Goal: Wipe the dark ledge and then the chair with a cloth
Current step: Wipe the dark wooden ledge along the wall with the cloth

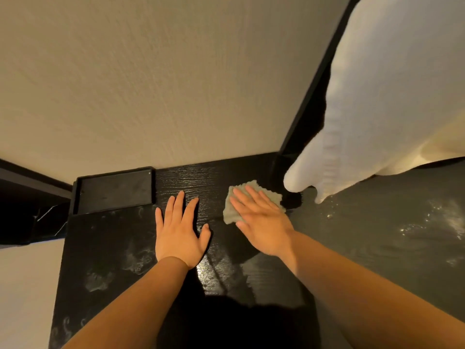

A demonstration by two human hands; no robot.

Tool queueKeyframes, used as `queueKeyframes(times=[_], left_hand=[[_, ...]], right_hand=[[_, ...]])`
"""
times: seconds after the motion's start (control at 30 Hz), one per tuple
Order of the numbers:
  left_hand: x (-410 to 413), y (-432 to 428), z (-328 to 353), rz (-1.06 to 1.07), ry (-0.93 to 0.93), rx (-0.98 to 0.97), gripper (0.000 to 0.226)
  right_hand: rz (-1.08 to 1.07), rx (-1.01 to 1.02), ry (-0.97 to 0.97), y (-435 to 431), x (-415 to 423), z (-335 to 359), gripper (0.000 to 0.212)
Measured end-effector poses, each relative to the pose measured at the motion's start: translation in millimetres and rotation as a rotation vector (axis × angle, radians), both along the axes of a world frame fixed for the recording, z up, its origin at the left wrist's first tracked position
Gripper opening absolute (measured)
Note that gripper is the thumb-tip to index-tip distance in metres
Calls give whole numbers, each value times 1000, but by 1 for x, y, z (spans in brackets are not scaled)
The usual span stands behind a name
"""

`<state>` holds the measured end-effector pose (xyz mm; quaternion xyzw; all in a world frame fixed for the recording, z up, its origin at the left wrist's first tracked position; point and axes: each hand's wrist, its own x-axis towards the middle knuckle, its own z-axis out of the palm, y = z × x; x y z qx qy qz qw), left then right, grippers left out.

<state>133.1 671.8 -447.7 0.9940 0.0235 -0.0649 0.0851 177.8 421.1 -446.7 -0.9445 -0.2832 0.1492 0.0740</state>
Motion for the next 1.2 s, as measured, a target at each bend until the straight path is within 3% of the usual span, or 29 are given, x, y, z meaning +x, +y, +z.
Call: queueKeyframes(times=[0.07, 0.17, 0.23, 0.3, 0.47, 0.53, 0.67, 0.77, 0.83, 0.9, 1.0, 1.07, 1.2], left_hand=[[0, 0, 0, 7, 5, -5, 75], [0, -2, 0, 6, -3, -12, 75], [1, -1, -1, 7, -6, -14, 75], [0, 0, -1, 5, -6, -19, 74], [0, -1, 1, -7, -7, -37, 74], [0, -2, 3, 2, 3, -44, 75], [1, -1, 5, 12, 23, -59, 75], [0, 1, 2, 7, 27, -66, 75], [-1, 3, 0, -5, 26, -74, 75], [-1, 4, -1, -13, 33, -77, 75], [0, 5, -1, -26, 70, -52, 76], [0, 6, -2, -38, 69, -40, 76], [-1, 7, -3, -51, 49, -49, 77]], right_hand=[[-137, -42, -21, -26, 4, 3, 66], [-521, -159, 62, -55, 9, 11, 62], [-625, -163, 99, -52, 8, 15, 62], [-588, -134, 49, -35, 3, 16, 66], [-142, -65, 57, 2, -35, 25, 67], [-54, -21, -4, -10, -30, 29, 65], [-451, -184, -42, -41, -14, 19, 68], [-651, -115, 20, -9, -28, 11, 68], [-571, -43, -11, 28, -56, 9, 68], [-347, -4, -9, 55, -94, 8, 68], [-123, -11, 43, 46, -113, 9, 64], [-196, -54, -26, 25, -104, 4, 64], [-580, -108, 24, 5, -92, 8, 66]])
